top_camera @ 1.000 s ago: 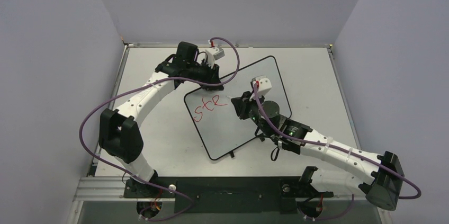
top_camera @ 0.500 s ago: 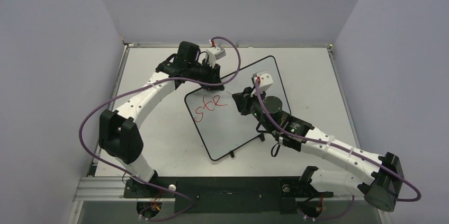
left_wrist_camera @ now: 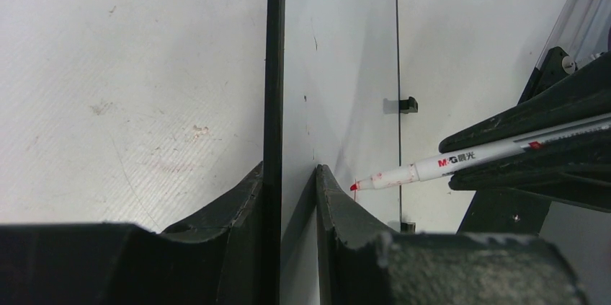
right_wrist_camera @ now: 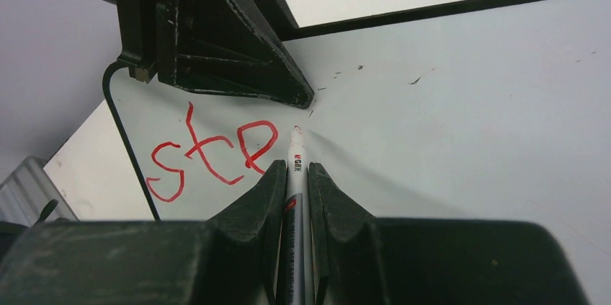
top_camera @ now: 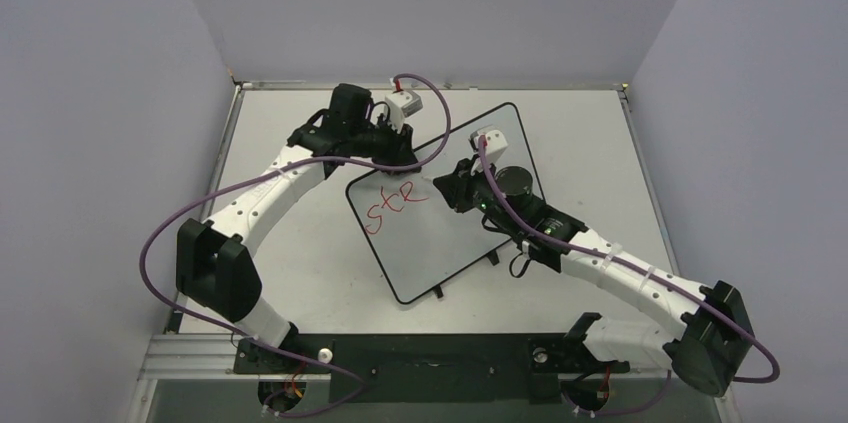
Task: Write a sentence on the whiteboard
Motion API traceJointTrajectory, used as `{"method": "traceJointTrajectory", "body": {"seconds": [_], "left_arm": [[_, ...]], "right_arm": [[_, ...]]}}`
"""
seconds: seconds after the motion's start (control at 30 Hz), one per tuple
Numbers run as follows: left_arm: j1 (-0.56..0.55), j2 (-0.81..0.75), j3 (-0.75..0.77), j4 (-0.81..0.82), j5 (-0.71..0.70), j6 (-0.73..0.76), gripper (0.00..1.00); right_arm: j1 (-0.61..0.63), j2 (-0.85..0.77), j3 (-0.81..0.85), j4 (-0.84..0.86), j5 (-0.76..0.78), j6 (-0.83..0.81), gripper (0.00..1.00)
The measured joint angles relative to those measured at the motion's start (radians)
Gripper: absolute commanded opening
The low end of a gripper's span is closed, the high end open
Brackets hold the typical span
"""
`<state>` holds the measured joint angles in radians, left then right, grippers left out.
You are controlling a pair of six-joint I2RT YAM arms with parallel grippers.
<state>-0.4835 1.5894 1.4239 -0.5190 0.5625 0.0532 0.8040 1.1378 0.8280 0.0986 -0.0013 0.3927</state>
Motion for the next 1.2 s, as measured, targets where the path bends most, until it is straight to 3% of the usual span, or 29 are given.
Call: {"method": "traceJointTrajectory", "body": {"seconds": [0.37,1.2], "left_arm": [[0.002,-0.002,-0.017,0.031,0.006,-0.006,0.00],[0.002,-0.002,-0.017,0.032,0.008,-0.006,0.00]], "right_arm": [[-0.052,0.056,0.000,0.019,-0.138,0.001,0.00],[-0.099,0.059,0.010,0.020,-0.189,0.012,0.00]]}}
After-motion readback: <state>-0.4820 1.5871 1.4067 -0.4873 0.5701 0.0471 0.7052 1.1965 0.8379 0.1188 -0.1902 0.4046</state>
